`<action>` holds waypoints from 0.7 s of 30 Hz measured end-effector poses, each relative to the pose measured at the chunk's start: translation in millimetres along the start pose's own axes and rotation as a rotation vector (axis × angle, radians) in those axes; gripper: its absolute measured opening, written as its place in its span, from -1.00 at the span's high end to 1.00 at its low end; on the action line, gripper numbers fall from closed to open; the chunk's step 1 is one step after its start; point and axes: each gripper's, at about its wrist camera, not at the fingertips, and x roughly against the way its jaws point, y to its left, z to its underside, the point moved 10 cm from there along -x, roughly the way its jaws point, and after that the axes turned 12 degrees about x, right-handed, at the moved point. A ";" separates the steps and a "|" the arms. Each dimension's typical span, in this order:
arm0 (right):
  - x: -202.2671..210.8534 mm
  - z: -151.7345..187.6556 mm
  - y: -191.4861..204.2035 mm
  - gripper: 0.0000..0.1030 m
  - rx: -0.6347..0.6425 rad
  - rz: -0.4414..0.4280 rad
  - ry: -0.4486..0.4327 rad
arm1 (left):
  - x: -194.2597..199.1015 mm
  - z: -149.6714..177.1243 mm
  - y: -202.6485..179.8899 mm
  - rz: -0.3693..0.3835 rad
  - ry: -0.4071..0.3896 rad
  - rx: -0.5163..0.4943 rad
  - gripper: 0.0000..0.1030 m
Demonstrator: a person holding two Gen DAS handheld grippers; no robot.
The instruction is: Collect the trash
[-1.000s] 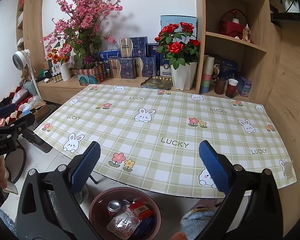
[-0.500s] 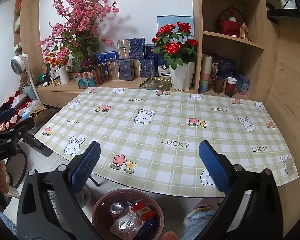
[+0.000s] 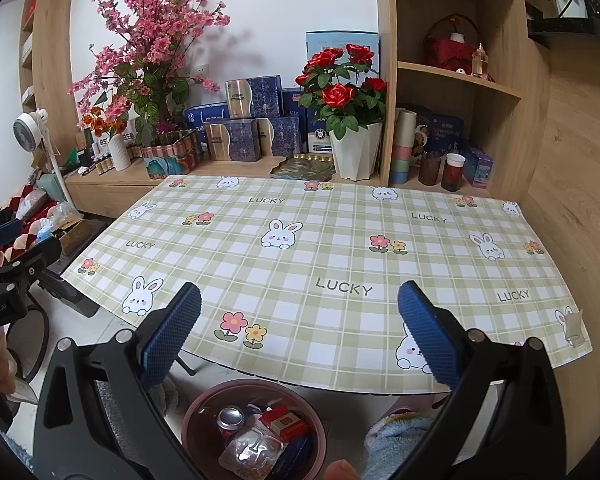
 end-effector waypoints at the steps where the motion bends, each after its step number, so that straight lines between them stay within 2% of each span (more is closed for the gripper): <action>1: 0.1 -0.3 0.2 -0.89 0.002 0.002 -0.001 | -0.2 0.1 0.0 -0.007 0.002 -0.009 -0.88; 7: 0.1 -0.8 1.0 -0.89 0.002 0.002 -0.001 | -1.2 0.7 -1.6 -0.028 0.002 -0.041 -0.88; 13: 0.1 -1.1 1.7 -0.89 0.003 0.000 -0.001 | 3.0 -4.3 0.9 -0.017 -0.025 -0.008 -0.88; 21: -1.8 -1.1 6.6 -0.89 0.004 -0.007 0.002 | 1.3 -3.0 0.8 0.006 0.003 0.020 -0.88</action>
